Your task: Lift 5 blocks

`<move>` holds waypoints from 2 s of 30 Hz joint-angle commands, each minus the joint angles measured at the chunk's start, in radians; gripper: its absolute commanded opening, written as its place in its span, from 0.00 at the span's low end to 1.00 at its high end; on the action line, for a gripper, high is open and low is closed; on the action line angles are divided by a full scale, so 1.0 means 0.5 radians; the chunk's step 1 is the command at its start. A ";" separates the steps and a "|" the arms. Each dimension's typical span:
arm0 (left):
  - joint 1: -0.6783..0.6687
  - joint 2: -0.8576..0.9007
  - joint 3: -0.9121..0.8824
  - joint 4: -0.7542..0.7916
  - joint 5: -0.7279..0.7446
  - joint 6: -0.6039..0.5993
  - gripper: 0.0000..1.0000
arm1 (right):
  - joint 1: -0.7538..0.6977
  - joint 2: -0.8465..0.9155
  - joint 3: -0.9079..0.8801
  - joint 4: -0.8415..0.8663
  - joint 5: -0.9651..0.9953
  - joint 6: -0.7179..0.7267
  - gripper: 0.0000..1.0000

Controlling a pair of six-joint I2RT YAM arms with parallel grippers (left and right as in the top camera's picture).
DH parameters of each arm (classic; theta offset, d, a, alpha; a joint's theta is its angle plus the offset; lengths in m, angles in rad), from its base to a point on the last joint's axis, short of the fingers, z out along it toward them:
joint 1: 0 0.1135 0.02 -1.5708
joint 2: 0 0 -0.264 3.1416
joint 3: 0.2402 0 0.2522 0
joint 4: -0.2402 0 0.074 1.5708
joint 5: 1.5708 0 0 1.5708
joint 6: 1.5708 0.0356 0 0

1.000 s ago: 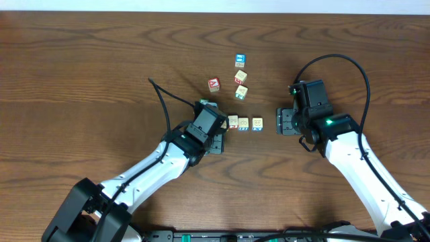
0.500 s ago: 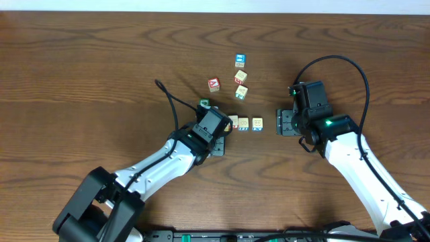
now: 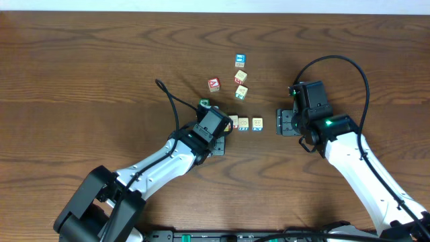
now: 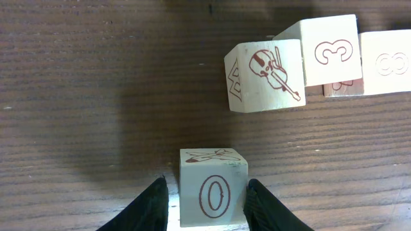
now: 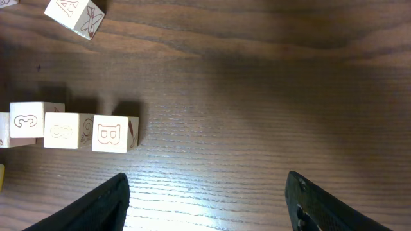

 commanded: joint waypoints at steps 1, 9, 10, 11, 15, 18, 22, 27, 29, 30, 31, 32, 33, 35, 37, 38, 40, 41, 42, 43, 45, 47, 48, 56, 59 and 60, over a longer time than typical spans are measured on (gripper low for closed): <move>-0.001 0.024 0.043 0.001 -0.018 -0.012 0.40 | -0.006 0.020 -0.015 0.005 0.005 -0.019 0.74; -0.001 0.024 0.043 0.000 -0.018 -0.011 0.43 | -0.006 0.020 -0.015 0.005 0.005 -0.019 0.74; -0.001 0.025 0.043 0.000 -0.018 -0.011 0.45 | -0.006 0.020 -0.015 0.005 0.005 -0.019 0.74; -0.001 0.024 0.043 -0.001 -0.018 -0.011 0.47 | -0.006 0.020 -0.015 0.005 0.005 -0.019 0.74; -0.004 0.025 0.043 -0.002 -0.016 0.016 0.51 | -0.006 0.020 -0.015 0.005 0.006 -0.019 0.74; -0.005 0.024 0.043 -0.011 -0.016 0.065 0.51 | -0.006 0.020 -0.015 0.005 0.006 -0.019 0.74; -0.005 0.025 0.043 -0.024 -0.016 0.081 0.51 | -0.006 0.020 -0.015 0.005 0.006 -0.019 0.74; -0.005 0.025 0.042 -0.025 -0.017 0.081 0.51 | -0.006 0.020 -0.015 0.005 0.006 -0.019 0.74; -0.005 0.028 0.042 -0.025 -0.017 0.081 0.51 | -0.006 0.020 -0.015 0.005 0.005 -0.019 0.74; -0.005 0.030 0.042 -0.025 -0.016 0.089 0.51 | -0.006 0.020 -0.015 0.005 0.006 -0.019 0.74; -0.005 0.033 0.042 -0.026 -0.016 0.098 0.51 | -0.006 0.020 -0.015 0.005 0.006 -0.019 0.74; -0.005 0.033 0.042 -0.031 -0.016 0.103 0.51 | -0.006 0.020 -0.015 0.005 0.006 -0.020 0.74; -0.005 0.034 0.042 -0.032 -0.016 0.112 0.51 | -0.006 0.020 -0.015 0.005 0.006 -0.019 0.74; -0.005 0.034 0.042 -0.037 -0.016 0.134 0.51 | -0.006 0.020 -0.015 0.005 0.006 -0.019 0.74; -0.005 0.034 0.042 -0.039 -0.016 0.159 0.45 | -0.006 0.020 -0.015 0.007 0.006 -0.019 0.74; -0.005 0.034 0.042 -0.039 -0.016 0.171 0.41 | -0.006 0.020 -0.015 0.007 0.006 -0.019 0.74; -0.005 0.034 0.042 -0.040 -0.016 0.171 0.36 | -0.006 0.020 -0.015 0.007 0.006 -0.019 0.74; -0.005 0.034 0.042 -0.039 -0.016 0.171 0.35 | -0.006 0.020 -0.015 0.006 0.006 -0.020 0.74; -0.005 0.034 0.042 -0.039 -0.016 0.171 0.35 | -0.006 0.020 -0.015 0.006 0.005 -0.019 0.74; -0.005 0.034 0.042 -0.039 -0.016 0.171 0.33 | -0.006 0.020 -0.015 0.006 0.005 -0.020 0.74; -0.005 0.034 0.042 -0.040 -0.016 0.172 0.30 | -0.006 0.020 -0.015 0.006 0.006 -0.019 0.74; -0.005 0.034 0.042 -0.041 -0.016 0.171 0.30 | -0.006 0.020 -0.015 0.006 0.006 -0.019 0.74; -0.005 0.034 0.043 -0.041 -0.016 0.171 0.30 | -0.006 0.020 -0.015 0.006 0.006 -0.019 0.74; -0.002 0.032 0.043 -0.030 -0.018 0.169 0.30 | -0.006 0.020 -0.015 0.011 0.006 -0.020 0.74; 0.002 0.032 0.043 -0.002 -0.019 0.169 0.30 | -0.006 0.020 -0.015 0.011 0.006 -0.020 0.74; 0.007 0.032 0.043 0.015 -0.020 0.169 0.30 | -0.006 0.020 -0.015 0.011 0.007 -0.019 0.74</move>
